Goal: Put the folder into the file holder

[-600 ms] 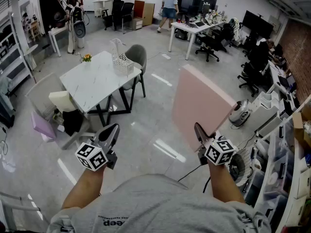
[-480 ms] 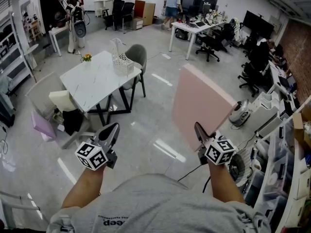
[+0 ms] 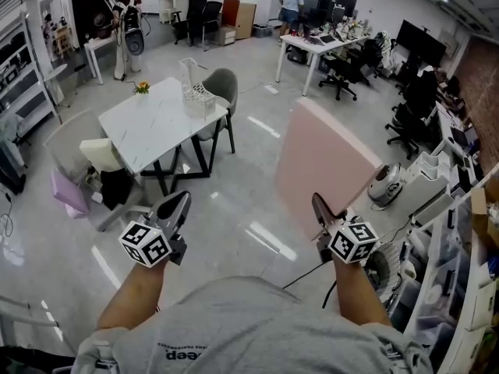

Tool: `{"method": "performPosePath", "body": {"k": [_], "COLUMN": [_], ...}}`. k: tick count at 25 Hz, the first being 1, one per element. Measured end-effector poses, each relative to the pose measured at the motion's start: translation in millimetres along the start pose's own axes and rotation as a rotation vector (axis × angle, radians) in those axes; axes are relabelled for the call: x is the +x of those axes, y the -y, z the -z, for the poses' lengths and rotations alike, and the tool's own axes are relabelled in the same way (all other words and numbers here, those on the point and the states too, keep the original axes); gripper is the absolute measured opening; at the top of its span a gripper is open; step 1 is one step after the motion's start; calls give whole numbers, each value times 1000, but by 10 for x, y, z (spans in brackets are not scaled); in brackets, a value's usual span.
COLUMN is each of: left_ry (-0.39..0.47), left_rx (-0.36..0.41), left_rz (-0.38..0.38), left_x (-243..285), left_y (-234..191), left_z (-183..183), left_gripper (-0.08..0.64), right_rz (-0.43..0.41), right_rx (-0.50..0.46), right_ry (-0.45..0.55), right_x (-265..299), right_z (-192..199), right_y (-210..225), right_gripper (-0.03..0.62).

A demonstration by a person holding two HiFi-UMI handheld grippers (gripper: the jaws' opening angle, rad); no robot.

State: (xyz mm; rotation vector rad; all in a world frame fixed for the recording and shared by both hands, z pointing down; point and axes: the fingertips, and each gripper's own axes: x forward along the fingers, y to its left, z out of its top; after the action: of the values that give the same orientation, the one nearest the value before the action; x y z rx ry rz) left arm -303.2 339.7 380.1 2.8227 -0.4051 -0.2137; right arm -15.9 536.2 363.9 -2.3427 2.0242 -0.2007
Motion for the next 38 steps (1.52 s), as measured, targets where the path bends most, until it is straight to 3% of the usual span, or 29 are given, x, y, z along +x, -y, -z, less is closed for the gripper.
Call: {"method": "performPosePath", "body": {"k": [14, 21, 28, 34, 38], "left_ry": [16, -3, -3, 12, -8], "left_rx": [6, 10, -16, -50, -28], "left_rz": [-63, -71, -22, 76, 140], "left_x": [341, 480, 855, 1524, 1957], "left_y": [511, 431, -160, -1129, -1786], "left_z": [178, 214, 189, 36, -235], "left_gripper": [60, 60, 60, 60, 60], "right_rz": [-85, -83, -31, 43, 83], "right_rx": [0, 25, 21, 16, 26], "right_ry": [6, 7, -14, 10, 24], "right_x": [-93, 81, 571, 1498, 2203], "right_z": [-47, -64, 22, -56, -216], "right_y": [550, 689, 772, 797, 715], "right_gripper": [118, 118, 117, 118, 118]}}
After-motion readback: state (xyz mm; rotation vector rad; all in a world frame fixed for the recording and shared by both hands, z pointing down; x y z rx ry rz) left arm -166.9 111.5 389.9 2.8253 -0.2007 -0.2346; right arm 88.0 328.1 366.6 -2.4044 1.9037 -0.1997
